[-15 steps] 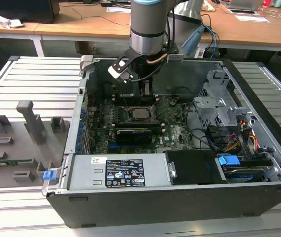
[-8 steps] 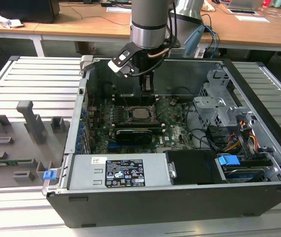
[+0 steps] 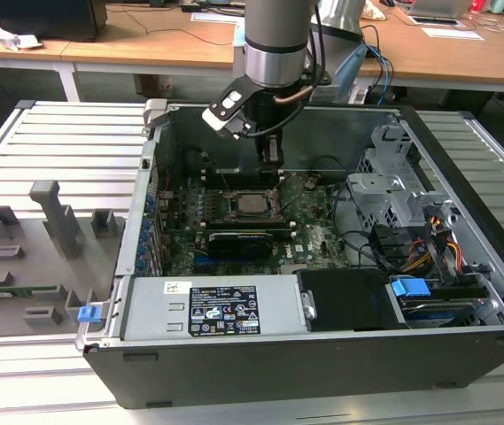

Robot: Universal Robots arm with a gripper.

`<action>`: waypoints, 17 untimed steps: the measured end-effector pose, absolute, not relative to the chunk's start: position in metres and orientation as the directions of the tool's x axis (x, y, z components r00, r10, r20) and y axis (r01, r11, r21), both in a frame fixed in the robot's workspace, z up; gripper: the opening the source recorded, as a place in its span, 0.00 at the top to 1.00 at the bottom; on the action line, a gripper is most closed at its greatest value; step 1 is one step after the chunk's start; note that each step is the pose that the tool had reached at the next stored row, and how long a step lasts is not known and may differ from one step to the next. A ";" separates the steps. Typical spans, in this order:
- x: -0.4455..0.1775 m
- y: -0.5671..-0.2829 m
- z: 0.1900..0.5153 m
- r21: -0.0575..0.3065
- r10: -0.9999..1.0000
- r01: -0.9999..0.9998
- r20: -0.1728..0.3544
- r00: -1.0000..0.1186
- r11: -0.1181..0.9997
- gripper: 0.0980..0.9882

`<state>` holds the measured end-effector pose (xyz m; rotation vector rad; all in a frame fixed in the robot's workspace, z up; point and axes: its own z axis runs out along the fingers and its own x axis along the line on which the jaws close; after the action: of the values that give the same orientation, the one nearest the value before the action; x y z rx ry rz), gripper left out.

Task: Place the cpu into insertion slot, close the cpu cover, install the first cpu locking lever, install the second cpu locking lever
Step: 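Close the cpu cover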

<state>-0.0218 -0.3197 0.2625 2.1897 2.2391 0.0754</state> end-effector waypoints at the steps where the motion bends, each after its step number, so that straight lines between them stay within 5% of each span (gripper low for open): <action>1: -0.019 -0.320 0.263 0.040 0.999 0.999 0.027 -0.023 0.022 0.99; 17: 0.024 -0.320 0.272 0.029 0.999 0.999 0.027 -0.023 0.022 0.99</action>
<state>0.0242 -0.3197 0.2716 2.1955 2.2452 0.0621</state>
